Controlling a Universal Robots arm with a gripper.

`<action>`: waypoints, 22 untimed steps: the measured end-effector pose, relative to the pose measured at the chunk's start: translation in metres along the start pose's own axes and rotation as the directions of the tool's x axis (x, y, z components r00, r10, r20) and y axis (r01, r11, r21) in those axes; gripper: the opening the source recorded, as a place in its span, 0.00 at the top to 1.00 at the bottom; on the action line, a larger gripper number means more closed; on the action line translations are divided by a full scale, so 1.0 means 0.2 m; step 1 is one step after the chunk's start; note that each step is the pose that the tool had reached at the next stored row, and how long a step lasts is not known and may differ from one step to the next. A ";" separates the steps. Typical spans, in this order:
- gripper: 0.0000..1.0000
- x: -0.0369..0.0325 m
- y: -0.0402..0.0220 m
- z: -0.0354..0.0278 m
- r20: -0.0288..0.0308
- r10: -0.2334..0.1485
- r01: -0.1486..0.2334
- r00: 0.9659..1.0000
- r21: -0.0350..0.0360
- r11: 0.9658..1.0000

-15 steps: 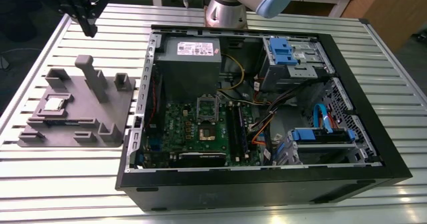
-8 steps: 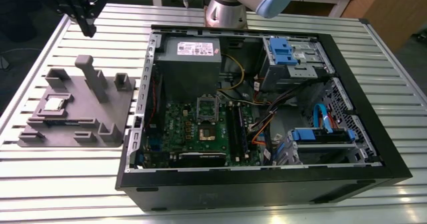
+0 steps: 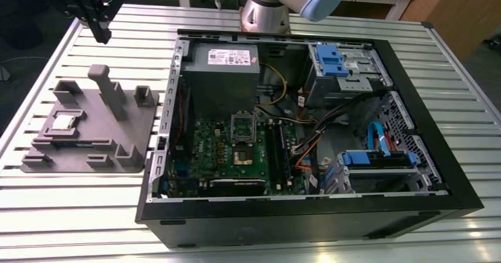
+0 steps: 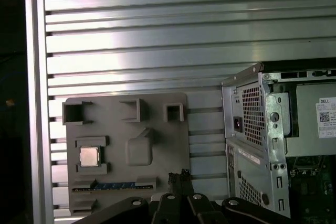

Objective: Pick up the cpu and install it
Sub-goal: 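Reach for the cpu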

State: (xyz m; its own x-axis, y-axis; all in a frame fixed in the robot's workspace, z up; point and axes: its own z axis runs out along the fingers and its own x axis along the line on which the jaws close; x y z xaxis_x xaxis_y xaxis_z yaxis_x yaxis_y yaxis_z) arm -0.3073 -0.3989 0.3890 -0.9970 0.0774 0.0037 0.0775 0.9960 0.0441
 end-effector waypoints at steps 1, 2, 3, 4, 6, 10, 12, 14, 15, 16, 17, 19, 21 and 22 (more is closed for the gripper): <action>0.90 0.001 0.000 0.000 0.000 0.000 0.000 1.000 0.000 1.000; 0.90 0.002 0.000 0.000 0.000 0.000 0.000 1.000 0.000 1.000; 0.90 0.003 0.000 0.000 0.000 0.000 0.000 1.000 0.000 1.000; 0.90 0.010 -0.001 0.001 0.000 0.000 0.000 1.000 0.000 1.000; 0.90 0.018 -0.002 0.001 0.000 0.000 0.000 1.000 0.000 1.000; 0.90 0.022 -0.002 0.001 0.000 0.000 0.000 1.000 0.000 1.000; 0.90 0.028 -0.002 0.002 0.000 0.000 0.000 1.000 0.000 1.000; 0.90 0.030 -0.002 0.002 0.000 0.000 0.000 1.000 0.000 1.000; 0.90 0.031 -0.002 0.002 0.000 0.000 0.000 1.000 0.000 1.000; 0.90 0.033 -0.003 0.002 -0.002 0.000 0.000 1.000 0.000 1.000; 0.90 0.035 -0.003 0.003 -0.003 0.000 0.000 1.000 0.000 1.000; 0.90 0.037 -0.003 0.002 -0.004 0.000 0.000 1.000 0.000 1.000; 0.90 0.039 -0.003 0.002 -0.004 0.000 0.000 1.000 0.000 1.000; 0.90 0.040 -0.003 0.003 -0.004 0.000 0.000 1.000 0.000 1.000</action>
State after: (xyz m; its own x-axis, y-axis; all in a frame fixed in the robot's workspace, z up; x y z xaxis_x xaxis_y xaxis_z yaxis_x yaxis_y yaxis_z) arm -0.3155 -0.3989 0.3885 -0.9970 0.0774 0.0078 0.0777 0.9960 0.0440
